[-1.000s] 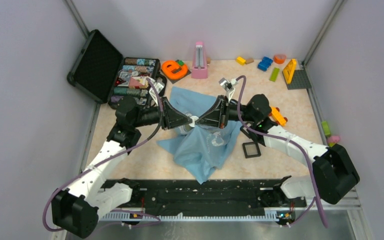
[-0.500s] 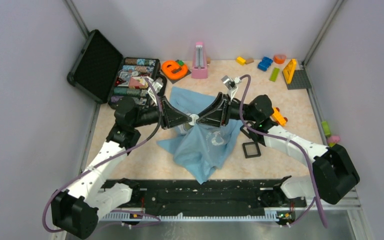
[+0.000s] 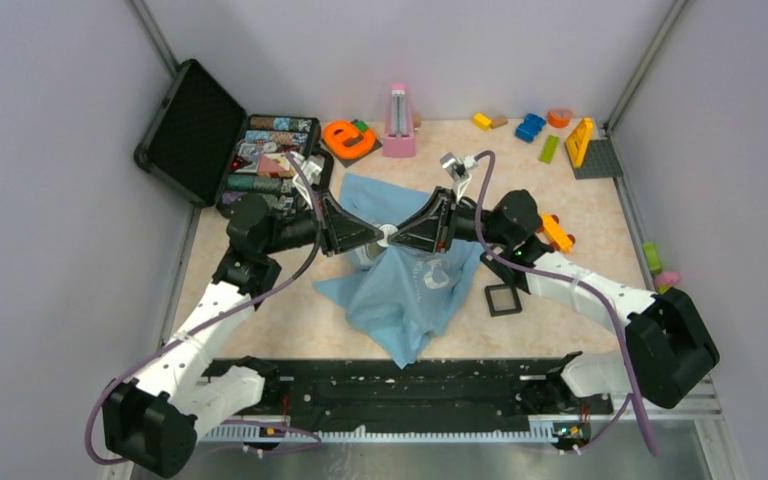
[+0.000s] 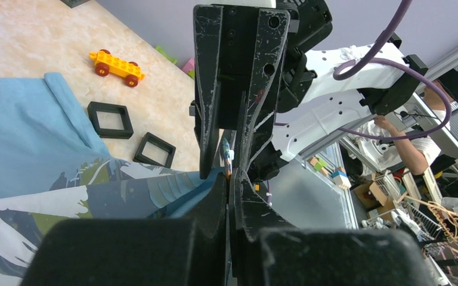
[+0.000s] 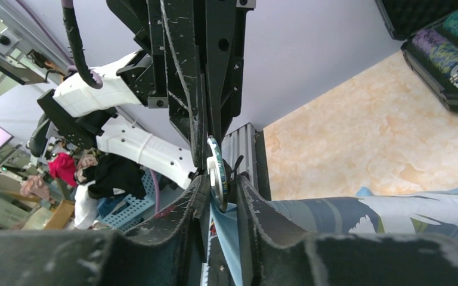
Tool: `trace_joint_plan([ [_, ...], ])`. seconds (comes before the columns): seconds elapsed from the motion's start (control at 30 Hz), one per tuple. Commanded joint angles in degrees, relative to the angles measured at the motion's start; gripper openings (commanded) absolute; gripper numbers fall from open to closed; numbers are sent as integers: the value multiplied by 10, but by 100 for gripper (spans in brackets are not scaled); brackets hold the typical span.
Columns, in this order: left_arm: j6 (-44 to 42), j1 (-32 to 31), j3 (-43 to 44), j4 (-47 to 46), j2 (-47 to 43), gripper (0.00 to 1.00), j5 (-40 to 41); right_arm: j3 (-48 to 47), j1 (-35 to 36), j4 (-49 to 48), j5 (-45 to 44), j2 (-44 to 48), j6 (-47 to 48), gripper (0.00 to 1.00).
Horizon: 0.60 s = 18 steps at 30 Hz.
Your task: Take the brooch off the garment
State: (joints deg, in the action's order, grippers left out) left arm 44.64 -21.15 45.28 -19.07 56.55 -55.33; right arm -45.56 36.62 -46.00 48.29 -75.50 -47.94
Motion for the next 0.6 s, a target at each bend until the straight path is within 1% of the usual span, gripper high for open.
trace_joint_plan([
  [0.0,15,1,6,-57,1,0,4,-28,9,2,-12,1,21,21],
  [0.07,15,1,6,-55,2,0,2,-28,10,3,-13,2,21,17],
  [0.23,11,1,3,-54,-1,0,-2,-33,10,12,-19,2,18,14],
  [0.3,6,2,2,-53,-4,0,-3,-38,12,27,-25,1,17,9],
  [0.37,-4,2,2,-43,-7,0,-3,-45,13,48,-28,-2,19,6],
  [0.43,-15,1,6,-27,-8,0,-1,-54,15,62,-21,-6,19,6],
  [0.5,-36,1,18,10,-3,0,6,-63,16,76,-17,-11,21,6],
  [0.57,-39,1,27,20,3,0,-1,-74,17,101,-19,-16,30,6],
])
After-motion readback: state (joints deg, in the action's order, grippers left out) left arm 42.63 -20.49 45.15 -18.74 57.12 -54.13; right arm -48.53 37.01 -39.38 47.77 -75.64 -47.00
